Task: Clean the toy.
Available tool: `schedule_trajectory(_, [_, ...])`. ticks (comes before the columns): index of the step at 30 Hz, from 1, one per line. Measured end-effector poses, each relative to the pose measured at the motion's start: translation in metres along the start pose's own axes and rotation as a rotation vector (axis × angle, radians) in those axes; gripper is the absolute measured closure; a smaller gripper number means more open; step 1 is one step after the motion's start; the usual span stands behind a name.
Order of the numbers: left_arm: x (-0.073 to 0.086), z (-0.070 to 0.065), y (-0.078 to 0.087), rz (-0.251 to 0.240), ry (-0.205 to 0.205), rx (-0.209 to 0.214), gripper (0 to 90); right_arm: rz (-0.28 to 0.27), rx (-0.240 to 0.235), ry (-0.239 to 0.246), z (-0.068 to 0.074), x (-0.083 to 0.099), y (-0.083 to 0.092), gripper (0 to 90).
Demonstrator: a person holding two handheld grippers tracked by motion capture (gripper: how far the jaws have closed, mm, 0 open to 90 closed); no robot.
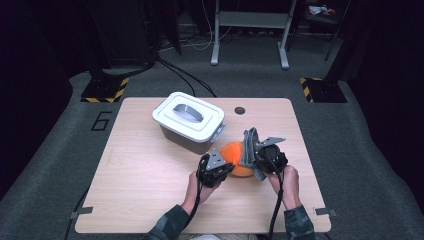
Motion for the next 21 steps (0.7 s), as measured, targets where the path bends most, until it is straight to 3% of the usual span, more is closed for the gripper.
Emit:
schedule_trajectory(13, [0.003,0.002,-0.001,0.012,0.003,0.011,86.2,0.067,0.033,-0.079,-0.027,0.024,-0.023,73.9])
schedule_trajectory(18, [0.005,0.003,-0.001,0.012,-0.001,0.008,86.1,0.140,0.040,-0.119,-0.033,0.037,-0.039,73.8])
schedule_trajectory(21, [0.005,0.004,0.000,0.016,0.003,0.012,86.1,0.169,0.020,-0.126,-0.034,0.045,-0.053,73.7])
Point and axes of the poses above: each handheld gripper's, and its own axes: y roughly backward along the jaws, x roughly out of its underside, z roughly to its left, the point moved 4 cm from there along -y, roughly forward along the jaws
